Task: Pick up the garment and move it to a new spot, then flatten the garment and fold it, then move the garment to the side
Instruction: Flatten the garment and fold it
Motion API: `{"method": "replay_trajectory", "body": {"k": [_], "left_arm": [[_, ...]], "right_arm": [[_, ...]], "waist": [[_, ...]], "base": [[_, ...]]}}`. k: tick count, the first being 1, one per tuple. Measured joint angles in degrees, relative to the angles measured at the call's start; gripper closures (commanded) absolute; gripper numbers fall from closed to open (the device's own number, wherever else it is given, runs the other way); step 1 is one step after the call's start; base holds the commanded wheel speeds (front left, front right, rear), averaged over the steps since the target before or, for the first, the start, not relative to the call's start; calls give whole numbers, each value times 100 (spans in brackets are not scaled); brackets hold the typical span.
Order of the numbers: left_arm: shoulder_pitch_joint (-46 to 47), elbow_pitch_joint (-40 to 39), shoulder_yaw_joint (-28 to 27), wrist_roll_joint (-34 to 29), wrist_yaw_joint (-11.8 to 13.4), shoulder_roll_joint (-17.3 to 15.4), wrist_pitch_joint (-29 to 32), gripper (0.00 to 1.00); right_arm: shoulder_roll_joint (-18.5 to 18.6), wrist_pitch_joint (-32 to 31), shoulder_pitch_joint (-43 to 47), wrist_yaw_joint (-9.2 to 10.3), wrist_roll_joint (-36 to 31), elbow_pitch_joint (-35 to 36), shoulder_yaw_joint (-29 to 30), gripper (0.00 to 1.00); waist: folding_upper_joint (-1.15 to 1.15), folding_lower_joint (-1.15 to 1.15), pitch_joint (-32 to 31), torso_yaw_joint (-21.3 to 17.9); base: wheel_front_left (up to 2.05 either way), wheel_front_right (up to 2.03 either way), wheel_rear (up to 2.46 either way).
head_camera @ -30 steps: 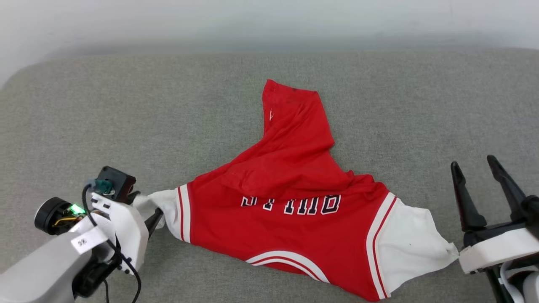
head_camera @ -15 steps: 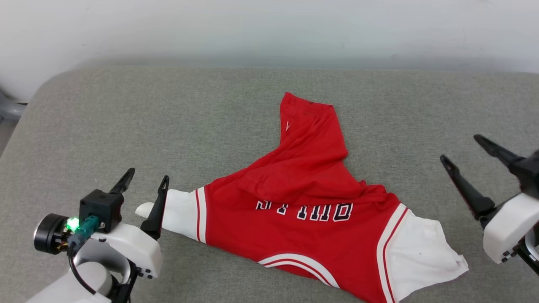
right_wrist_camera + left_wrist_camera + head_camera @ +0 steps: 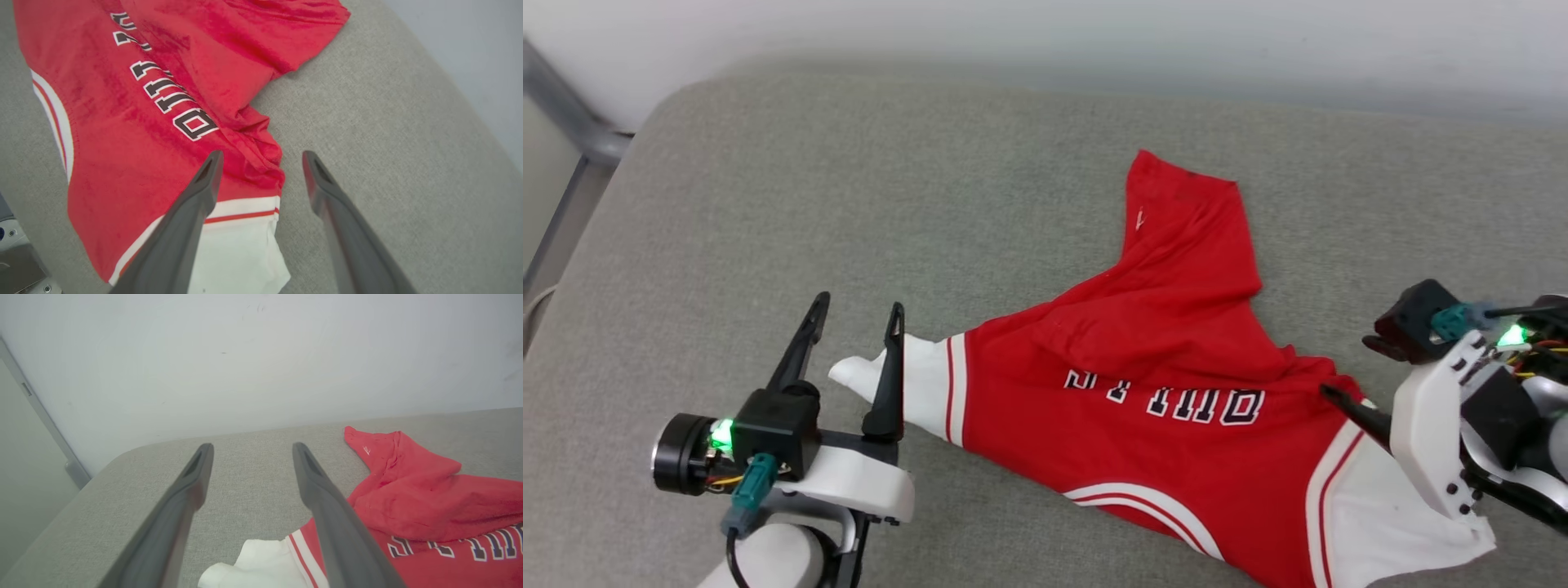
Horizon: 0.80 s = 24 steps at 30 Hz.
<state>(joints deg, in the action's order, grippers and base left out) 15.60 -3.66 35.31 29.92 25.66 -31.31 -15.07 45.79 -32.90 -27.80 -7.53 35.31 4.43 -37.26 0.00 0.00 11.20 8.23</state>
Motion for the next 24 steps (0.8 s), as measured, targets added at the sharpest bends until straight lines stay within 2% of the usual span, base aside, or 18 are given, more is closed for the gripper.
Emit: {"method": "replay_trajectory", "body": {"k": [4,8,16,17,18,24], "left_arm": [[-187,-44,-372,-474,-169,481,0,0],[-326,10,-762,-820,-448,872,0,0],[-568,149,-1446,-1343,-991,1527,0,0],[-606,174,-1529,-1389,-1046,1588,0,0],[-636,192,-1590,-1441,-1109,1636,0,0],[-765,264,-1965,-1729,-1413,1905,0,0]], "right_arm": [[-110,60,-466,0,119,-610,-606,0],[-201,231,-872,0,156,-1251,-1115,0],[-332,903,-1274,1,453,-2199,-1814,0],[-354,1040,-1296,1,508,-2251,-1860,54],[-364,1155,-1319,1,567,-2295,-1905,100],[-282,1959,-1430,-1,776,-2232,-1772,100]], "waist": [[0,0,181,193],[0,0,368,366],[0,0,600,586],[0,0,600,572],[0,0,595,551],[0,0,498,396]], "base": [[0,0,0],[0,0,0],[0,0,0],[0,0,0],[0,0,0],[0,0,0]]}}
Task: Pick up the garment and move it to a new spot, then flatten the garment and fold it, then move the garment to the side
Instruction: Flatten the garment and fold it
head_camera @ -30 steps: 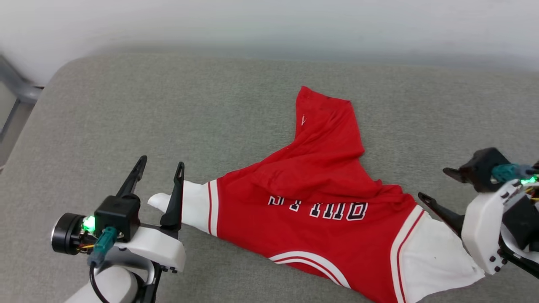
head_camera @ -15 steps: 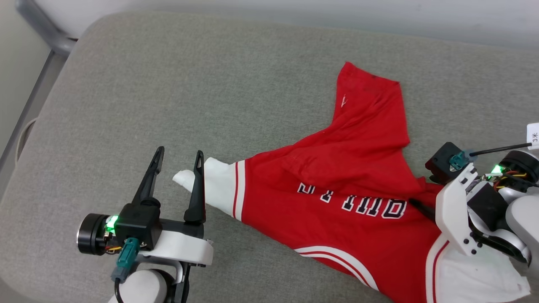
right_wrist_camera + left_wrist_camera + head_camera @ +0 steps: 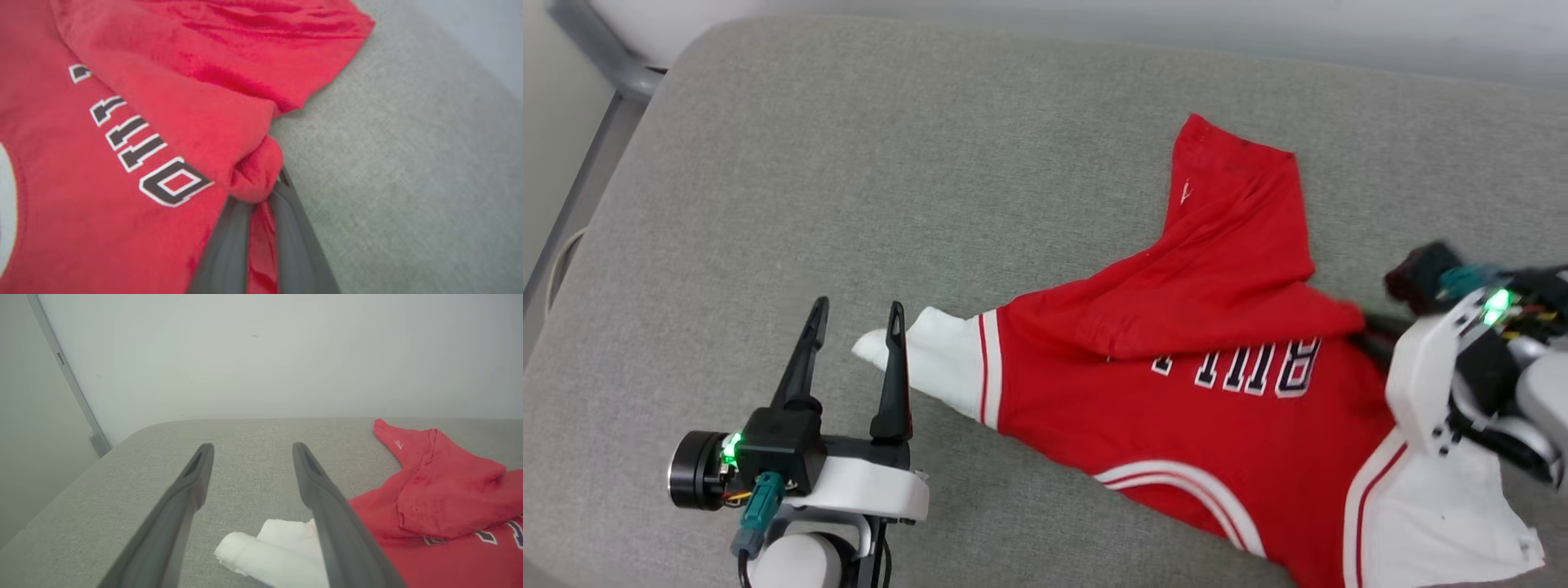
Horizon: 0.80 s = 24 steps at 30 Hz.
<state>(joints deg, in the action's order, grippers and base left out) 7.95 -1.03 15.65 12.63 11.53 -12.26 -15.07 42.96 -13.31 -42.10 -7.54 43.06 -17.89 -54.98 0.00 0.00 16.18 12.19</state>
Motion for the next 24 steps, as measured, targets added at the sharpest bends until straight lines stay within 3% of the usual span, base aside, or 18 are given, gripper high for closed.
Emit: {"method": "replay_trajectory", "body": {"k": [6,12,18,24], "left_arm": [[-100,14,-247,-240,-249,214,0,0],[-97,13,-387,-420,-491,414,0,0],[-18,49,-516,-553,-692,587,0,0],[129,92,-568,-644,-851,747,0,0]], "right_arm": [[216,356,-199,1,167,312,571,100],[219,229,-495,1,112,248,1002,100],[-98,19,-864,1,5,-598,1182,100],[-545,255,-1302,1,-442,-2069,1425,100]], "waist": [[0,0,-53,-147],[0,0,101,-112],[0,0,322,20],[0,0,544,174]], "base": [[0,0,0],[0,0,0],[0,0,0],[0,0,0]]}}
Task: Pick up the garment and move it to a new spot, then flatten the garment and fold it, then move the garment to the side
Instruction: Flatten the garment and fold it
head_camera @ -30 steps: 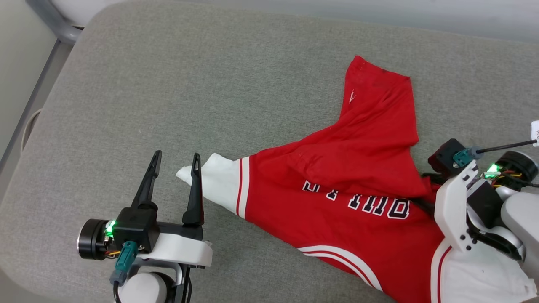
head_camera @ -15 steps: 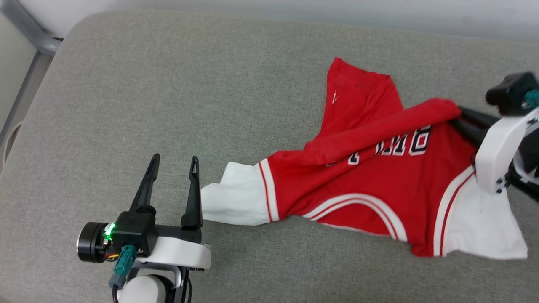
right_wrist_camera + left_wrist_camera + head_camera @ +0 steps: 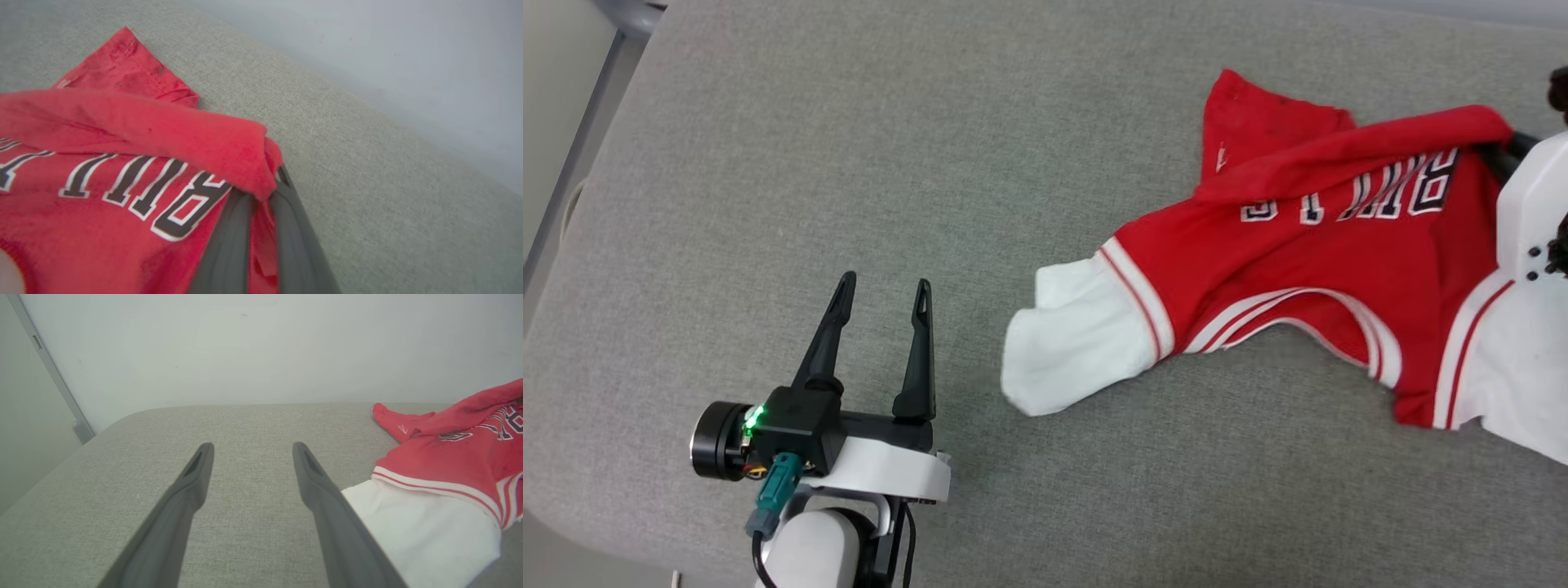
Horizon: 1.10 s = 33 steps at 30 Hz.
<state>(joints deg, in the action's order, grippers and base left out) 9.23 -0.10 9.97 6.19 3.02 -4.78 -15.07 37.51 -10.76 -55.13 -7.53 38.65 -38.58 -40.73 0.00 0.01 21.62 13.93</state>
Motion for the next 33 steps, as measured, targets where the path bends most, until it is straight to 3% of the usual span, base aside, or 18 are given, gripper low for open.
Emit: {"method": "replay_trajectory", "body": {"k": [5,10,11,12,13,20,25,29,33], "left_arm": [[60,18,-25,-52,-60,78,0,0],[59,46,-90,-91,-102,129,0,0],[58,59,-109,-93,-103,132,0,0],[57,75,-116,-103,-115,135,0,0],[53,82,-123,-125,-136,140,0,0],[-86,70,-231,-271,-186,148,0,0],[-260,-5,-301,-353,-215,101,0,0],[-259,-73,-335,-354,-396,-30,0,0],[73,-181,-302,-401,-647,-248,0,0]], "right_arm": [[-337,-9,-123,0,-319,-1132,-13,100],[-512,-123,-131,5,-100,-1485,-93,100],[-512,-23,-130,5,-76,-1490,-127,90],[-508,97,-129,4,-81,-1478,-182,51],[-504,232,-118,3,-84,-1458,-244,0],[-270,1235,369,2,124,-929,-393,0],[-68,2008,1011,1,210,-375,-82,0],[-114,2477,1531,1,78,155,704,0],[-497,2564,2250,1,-433,907,1729,0]], "waist": [[0,0,134,112],[0,0,136,113],[0,0,117,95],[0,0,91,81],[0,0,58,65],[0,0,-302,-87],[0,-1,-581,-276],[0,-1,-783,-465],[0,-1,-927,-678]], "base": [[0,0,0],[0,0,0],[0,0,0],[0,0,0],[0,0,0],[0,0,0],[0,0,0],[0,0,0],[0,0,0]]}}
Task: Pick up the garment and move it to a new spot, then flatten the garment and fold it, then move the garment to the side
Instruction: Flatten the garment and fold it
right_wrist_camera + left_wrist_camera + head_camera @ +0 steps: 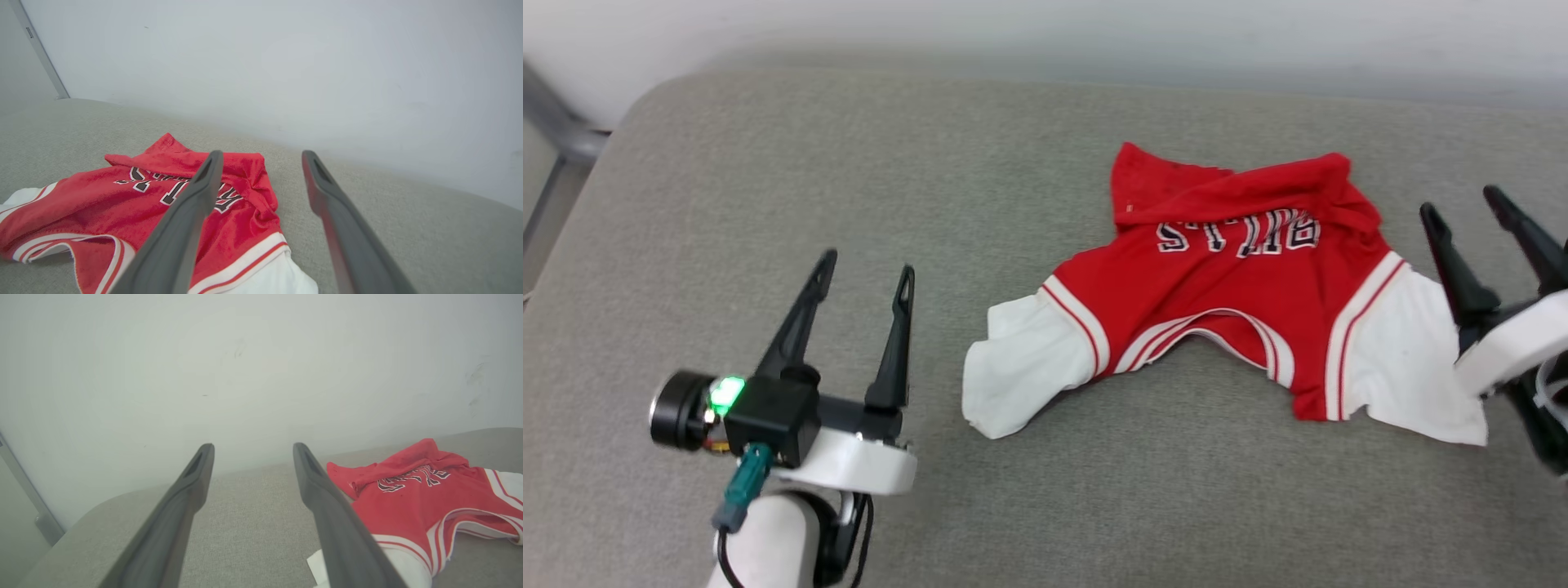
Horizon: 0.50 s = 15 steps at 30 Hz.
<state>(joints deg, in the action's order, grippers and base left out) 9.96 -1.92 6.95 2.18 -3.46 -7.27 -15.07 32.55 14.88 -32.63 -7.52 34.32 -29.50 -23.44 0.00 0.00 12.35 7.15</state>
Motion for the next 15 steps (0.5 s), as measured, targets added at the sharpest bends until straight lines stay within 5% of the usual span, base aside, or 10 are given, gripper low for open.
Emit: {"method": "replay_trajectory", "body": {"k": [7,15], "left_arm": [[904,261,498,229,-349,-516,153,0],[2440,414,2100,1662,-396,-1323,1686,0]], "right_arm": [[-905,-88,1421,0,-1246,1416,1382,0],[-1624,-692,2207,0,-1889,2669,1926,0]], "waist": [[0,0,-120,-363],[0,0,-114,-659]], "base": [[0,0,0],[0,0,0]]}}
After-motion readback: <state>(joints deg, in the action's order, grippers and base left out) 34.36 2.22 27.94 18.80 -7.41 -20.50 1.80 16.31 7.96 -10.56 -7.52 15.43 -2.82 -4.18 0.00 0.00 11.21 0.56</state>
